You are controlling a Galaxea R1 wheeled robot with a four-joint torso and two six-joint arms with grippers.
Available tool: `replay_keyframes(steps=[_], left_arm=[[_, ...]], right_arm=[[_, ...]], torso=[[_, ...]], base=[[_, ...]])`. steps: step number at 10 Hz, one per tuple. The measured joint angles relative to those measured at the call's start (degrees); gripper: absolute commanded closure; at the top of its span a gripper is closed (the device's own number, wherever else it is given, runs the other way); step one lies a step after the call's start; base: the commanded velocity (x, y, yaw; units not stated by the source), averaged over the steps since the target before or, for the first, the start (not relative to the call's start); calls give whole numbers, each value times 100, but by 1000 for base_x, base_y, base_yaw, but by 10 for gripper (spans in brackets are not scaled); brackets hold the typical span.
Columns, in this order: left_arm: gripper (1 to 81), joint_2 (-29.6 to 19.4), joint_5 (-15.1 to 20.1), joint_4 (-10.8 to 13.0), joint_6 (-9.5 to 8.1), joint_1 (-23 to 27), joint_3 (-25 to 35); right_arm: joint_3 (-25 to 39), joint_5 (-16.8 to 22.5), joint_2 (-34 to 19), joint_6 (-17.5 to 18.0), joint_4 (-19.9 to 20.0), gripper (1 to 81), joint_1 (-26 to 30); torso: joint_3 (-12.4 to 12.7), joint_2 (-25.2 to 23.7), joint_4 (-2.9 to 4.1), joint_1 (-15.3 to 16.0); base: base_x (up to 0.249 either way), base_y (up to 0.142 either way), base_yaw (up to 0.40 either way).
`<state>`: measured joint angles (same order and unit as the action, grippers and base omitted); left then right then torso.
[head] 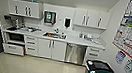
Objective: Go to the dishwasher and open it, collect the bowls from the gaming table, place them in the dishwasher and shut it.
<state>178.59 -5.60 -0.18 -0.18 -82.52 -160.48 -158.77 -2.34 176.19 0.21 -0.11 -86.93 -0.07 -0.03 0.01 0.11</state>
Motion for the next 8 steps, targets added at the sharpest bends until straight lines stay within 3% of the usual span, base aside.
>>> replay_keyframes(steps=[4, 8], left_arm=[[10, 0, 1, 0, 2, -17, 0], [10, 10, 0, -2, 2, -11, 2]], right_arm=[[0, 0, 0, 0, 1, 10, -4], [0, 2, -15, -2, 0, 10, -4]], torso=[[0, 0, 0, 0], [0, 0, 0, -4]], base=[[92, 0, 0], [91, 61, 0]])
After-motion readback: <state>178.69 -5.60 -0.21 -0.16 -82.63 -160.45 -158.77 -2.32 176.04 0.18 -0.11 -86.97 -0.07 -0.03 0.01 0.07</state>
